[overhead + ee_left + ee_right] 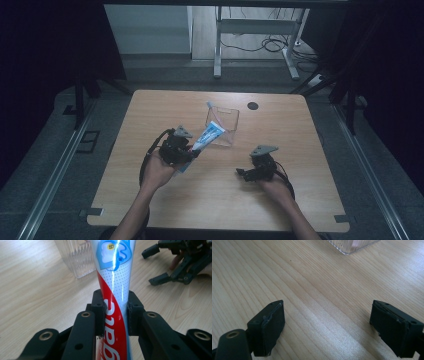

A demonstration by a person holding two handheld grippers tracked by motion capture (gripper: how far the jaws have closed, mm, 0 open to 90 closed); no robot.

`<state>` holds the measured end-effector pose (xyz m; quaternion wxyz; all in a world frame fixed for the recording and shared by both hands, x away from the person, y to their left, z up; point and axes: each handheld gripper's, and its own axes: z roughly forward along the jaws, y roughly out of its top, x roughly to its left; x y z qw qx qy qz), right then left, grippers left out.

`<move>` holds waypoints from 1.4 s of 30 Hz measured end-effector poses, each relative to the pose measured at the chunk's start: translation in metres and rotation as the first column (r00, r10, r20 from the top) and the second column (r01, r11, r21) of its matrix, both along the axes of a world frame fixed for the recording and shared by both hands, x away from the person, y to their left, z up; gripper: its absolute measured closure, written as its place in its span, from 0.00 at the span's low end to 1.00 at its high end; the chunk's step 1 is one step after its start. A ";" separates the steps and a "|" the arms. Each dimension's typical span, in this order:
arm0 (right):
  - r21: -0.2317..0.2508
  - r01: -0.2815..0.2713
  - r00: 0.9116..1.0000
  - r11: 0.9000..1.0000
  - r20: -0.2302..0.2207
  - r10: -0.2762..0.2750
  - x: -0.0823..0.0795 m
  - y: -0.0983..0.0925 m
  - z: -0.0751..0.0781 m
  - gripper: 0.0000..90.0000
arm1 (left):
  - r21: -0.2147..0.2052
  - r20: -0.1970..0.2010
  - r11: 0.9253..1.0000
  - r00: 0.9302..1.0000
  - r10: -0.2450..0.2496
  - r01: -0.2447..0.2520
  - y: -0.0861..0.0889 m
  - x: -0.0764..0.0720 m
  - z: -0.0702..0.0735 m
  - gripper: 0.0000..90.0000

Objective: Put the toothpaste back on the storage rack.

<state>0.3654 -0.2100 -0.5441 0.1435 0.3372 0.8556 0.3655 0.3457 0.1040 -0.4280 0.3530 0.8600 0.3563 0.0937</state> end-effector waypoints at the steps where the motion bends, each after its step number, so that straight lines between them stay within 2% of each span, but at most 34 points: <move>1: 0.000 0.000 1.000 1.000 0.000 0.000 0.000 0.000 0.000 0.14 | 0.000 0.005 1.000 1.000 -0.002 0.002 -0.001 0.001 0.002 0.81; 14: -0.002 -0.002 1.000 1.000 0.003 0.002 0.000 0.000 0.000 0.14 | -0.022 0.035 1.000 0.999 -0.010 0.011 -0.015 0.020 0.020 0.82; 26: -0.003 -0.002 1.000 1.000 0.003 0.002 0.000 0.000 0.000 0.14 | -0.056 0.082 0.998 0.997 0.016 -0.011 -0.031 0.044 0.032 0.82; 36: -0.001 -0.001 1.000 1.000 0.003 0.001 0.000 0.000 0.000 0.14 | -0.072 0.110 0.997 0.993 0.031 -0.023 -0.043 0.064 0.036 0.82; 42: -0.001 -0.001 1.000 1.000 0.003 0.001 0.000 0.000 0.000 0.14 | -0.095 0.116 0.995 0.992 0.044 -0.033 -0.050 0.075 0.035 0.82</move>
